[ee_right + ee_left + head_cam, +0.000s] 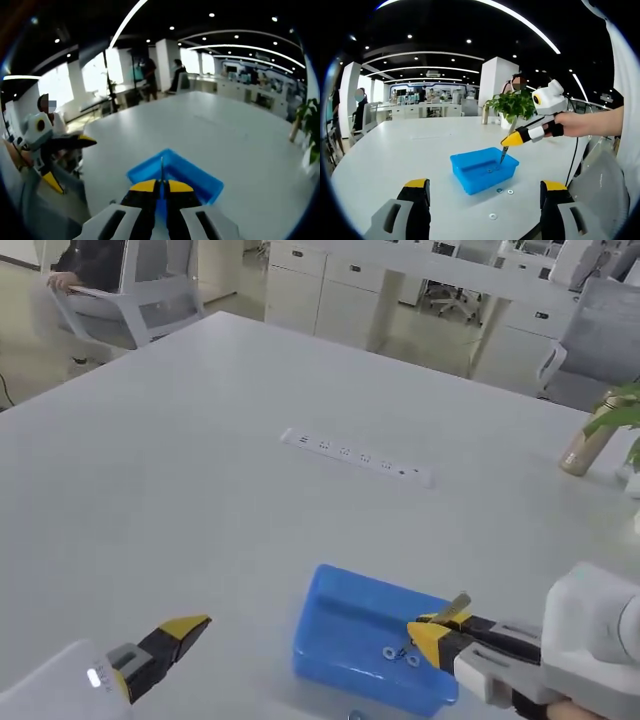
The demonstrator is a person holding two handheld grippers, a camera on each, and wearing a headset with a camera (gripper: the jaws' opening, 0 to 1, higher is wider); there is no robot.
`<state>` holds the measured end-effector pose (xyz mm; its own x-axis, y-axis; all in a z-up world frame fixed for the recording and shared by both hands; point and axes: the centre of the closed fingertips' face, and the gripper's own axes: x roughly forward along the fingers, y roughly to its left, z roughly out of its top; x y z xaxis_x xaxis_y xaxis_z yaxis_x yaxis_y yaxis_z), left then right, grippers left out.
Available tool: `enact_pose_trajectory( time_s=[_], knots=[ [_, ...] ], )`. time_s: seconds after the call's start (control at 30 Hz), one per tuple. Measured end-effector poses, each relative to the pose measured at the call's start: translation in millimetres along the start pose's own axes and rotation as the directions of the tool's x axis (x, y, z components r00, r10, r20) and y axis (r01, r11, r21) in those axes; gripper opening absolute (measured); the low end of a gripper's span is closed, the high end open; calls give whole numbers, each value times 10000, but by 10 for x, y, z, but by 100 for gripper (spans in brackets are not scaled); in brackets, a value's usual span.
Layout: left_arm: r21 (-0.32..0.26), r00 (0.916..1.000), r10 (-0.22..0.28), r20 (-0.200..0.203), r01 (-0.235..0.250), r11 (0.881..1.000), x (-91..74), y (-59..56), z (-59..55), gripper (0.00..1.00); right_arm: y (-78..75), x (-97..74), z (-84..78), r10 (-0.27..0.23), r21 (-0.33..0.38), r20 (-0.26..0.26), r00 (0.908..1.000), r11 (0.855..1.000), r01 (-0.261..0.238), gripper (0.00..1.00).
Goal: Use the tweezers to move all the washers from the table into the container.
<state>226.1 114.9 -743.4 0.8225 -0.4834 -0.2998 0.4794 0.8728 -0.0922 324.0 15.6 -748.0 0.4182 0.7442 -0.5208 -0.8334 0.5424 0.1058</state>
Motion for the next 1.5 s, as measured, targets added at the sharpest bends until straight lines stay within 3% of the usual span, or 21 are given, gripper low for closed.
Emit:
enact_pose_trajectory(
  time_s=[0.5, 0.97, 1.5],
  knots=[
    [14, 10000, -26, -21, 26, 10000, -1, -10, -4, 93, 165, -107, -145, 203, 85, -193, 9996, 9998, -201, 3],
    [59, 9999, -41, -142, 42, 10000, 4, -10, -25, 92, 298, 38, -465, 623, 181, -862, 9943, 9980, -610, 3],
    [150, 9997, -30, -240, 34, 9999, 7, 1, -46, 91, 343, 107, -639, 821, 270, -1308, 9880, 9965, -792, 3]
  ],
)
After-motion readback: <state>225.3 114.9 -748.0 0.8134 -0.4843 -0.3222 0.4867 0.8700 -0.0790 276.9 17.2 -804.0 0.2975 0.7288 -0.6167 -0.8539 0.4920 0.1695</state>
